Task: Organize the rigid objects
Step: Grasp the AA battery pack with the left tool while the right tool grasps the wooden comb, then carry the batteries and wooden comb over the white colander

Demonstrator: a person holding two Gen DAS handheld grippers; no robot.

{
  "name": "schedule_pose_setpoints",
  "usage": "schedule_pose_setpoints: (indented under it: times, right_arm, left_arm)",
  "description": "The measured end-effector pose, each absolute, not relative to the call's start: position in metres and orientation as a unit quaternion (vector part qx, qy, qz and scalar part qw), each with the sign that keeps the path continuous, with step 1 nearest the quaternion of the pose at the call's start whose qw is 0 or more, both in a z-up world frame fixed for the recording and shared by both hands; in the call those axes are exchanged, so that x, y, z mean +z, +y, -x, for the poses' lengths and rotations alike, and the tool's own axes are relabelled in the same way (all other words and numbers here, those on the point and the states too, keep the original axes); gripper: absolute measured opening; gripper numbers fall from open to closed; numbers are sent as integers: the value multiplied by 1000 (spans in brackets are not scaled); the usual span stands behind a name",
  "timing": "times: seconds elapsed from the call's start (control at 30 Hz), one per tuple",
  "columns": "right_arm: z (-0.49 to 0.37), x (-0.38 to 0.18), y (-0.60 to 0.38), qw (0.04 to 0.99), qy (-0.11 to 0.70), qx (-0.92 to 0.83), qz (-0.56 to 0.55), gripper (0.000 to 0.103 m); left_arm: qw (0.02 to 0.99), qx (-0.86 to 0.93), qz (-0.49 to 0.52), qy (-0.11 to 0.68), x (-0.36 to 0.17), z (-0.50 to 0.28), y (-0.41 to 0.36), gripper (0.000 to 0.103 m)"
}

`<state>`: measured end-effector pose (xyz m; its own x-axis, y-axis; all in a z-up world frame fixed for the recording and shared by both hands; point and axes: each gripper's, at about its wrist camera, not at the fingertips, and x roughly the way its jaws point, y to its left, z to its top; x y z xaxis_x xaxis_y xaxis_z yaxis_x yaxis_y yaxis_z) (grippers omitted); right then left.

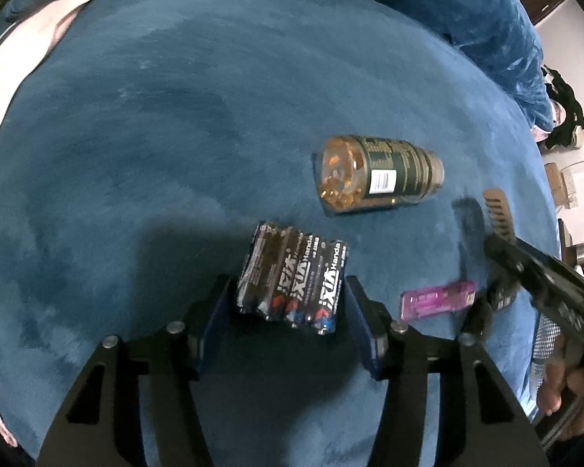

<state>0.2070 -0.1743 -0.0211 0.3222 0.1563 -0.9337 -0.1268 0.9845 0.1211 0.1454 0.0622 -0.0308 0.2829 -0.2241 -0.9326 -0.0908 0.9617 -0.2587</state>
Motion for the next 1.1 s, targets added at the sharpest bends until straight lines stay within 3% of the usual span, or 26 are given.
schedule_pose_setpoints:
  times: [0.63, 0.9, 1.1]
  right_arm:
    - [-77, -30, -155, 782, 611, 125, -11, 51]
    - [-75, -51, -137, 774, 625, 94, 21, 54]
    - [-77, -44, -136, 786, 612, 91, 17, 51]
  left_arm:
    - [784, -61, 76, 614, -21, -49, 39, 57]
    - [776, -48, 65, 626, -42, -46, 40, 60]
    - [778, -53, 67, 622, -38, -42, 43, 57]
